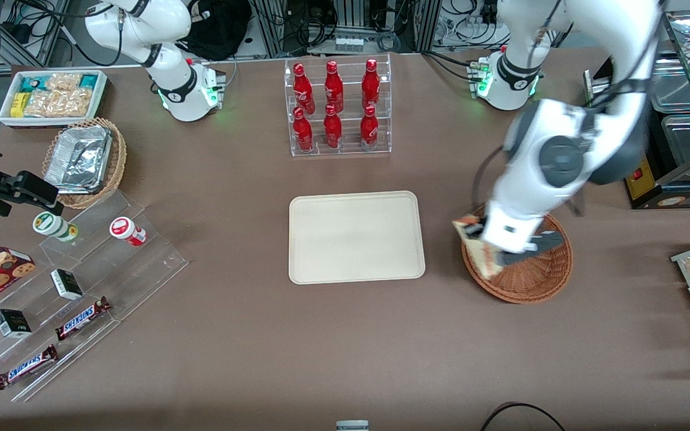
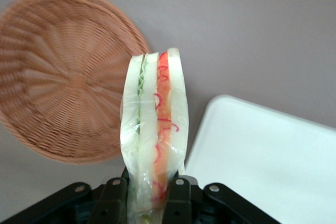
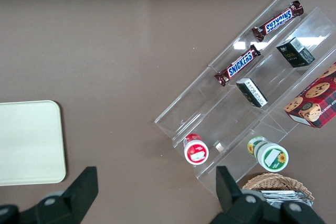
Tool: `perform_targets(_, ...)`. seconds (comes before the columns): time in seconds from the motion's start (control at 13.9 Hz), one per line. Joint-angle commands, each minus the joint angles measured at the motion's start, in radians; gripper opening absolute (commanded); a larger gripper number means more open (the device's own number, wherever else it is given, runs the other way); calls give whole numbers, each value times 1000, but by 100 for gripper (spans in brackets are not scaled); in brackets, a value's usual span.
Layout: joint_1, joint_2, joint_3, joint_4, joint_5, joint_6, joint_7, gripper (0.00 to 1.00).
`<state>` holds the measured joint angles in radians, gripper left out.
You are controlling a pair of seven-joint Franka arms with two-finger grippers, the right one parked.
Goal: Place sandwich from basket to tray
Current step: 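Carry the sandwich over the cream tray with the left gripper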
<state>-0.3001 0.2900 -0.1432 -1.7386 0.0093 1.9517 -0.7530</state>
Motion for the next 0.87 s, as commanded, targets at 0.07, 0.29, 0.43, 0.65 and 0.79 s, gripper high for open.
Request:
perform_targets(0.07,-121,133,13,102,11,-7,-11,10)
perform_targets(0.29,-172,173,10,103,3,48,-22,10)
perform_targets(0.43,-249,225,8,108,0,111,-26,11)
perform_targets(0.65,-306,247,8,108,6,162,-60,11)
perform_targets(0.79,-347,284,8,116,6,168,-63,11)
